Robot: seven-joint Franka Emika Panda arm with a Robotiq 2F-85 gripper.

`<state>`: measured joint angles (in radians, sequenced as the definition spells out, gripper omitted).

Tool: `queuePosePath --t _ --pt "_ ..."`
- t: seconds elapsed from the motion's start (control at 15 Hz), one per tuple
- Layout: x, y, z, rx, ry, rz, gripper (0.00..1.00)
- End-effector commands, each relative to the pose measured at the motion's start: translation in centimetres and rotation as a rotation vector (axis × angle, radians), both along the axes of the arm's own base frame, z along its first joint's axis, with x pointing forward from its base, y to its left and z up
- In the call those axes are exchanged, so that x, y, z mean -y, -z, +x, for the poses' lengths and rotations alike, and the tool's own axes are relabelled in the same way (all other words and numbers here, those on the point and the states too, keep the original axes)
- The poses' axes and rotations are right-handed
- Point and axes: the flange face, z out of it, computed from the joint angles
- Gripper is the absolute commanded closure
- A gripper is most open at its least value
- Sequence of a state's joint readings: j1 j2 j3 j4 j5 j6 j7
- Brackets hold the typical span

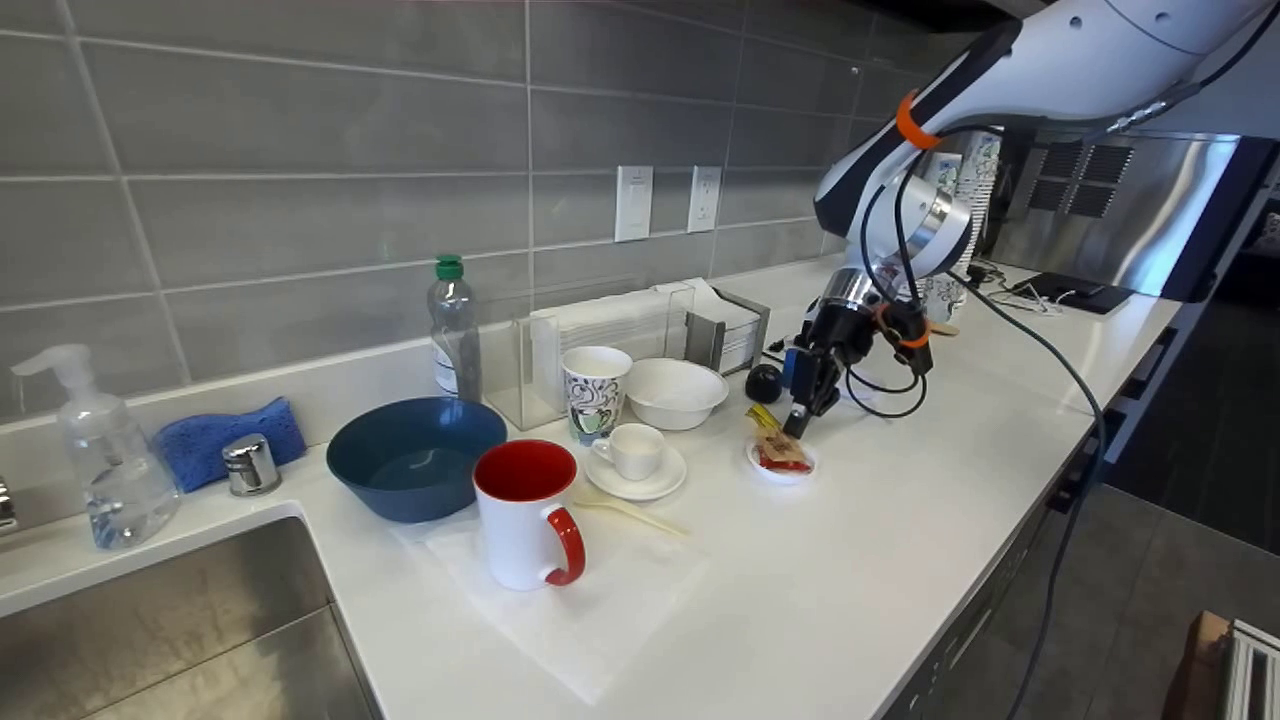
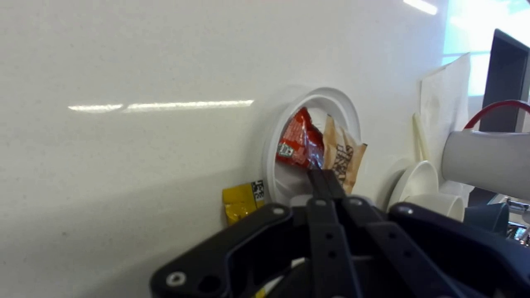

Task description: Put the sachet on the small white plate

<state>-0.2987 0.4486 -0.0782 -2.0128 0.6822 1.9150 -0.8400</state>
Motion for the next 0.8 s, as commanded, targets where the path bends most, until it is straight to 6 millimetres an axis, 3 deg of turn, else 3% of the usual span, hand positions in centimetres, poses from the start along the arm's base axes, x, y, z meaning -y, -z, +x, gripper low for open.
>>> queuePosePath --t 0.0,0.07,0.2,0.33,0.73 --pt "0.2 0.3 0.1 -0.030 -0.009 -0.021 1.00" --pt "0.2 0.2 0.1 -0.039 -0.020 -0.025 0.74" --pt "0.4 -0.3 0.0 -0.031 -0.033 -0.040 0.68" --pt "0.7 -1.4 -0.2 -0.017 -0.043 -0.048 0.54" --pt "0.6 -7.7 -1.6 0.104 -0.086 -0.021 0.12"
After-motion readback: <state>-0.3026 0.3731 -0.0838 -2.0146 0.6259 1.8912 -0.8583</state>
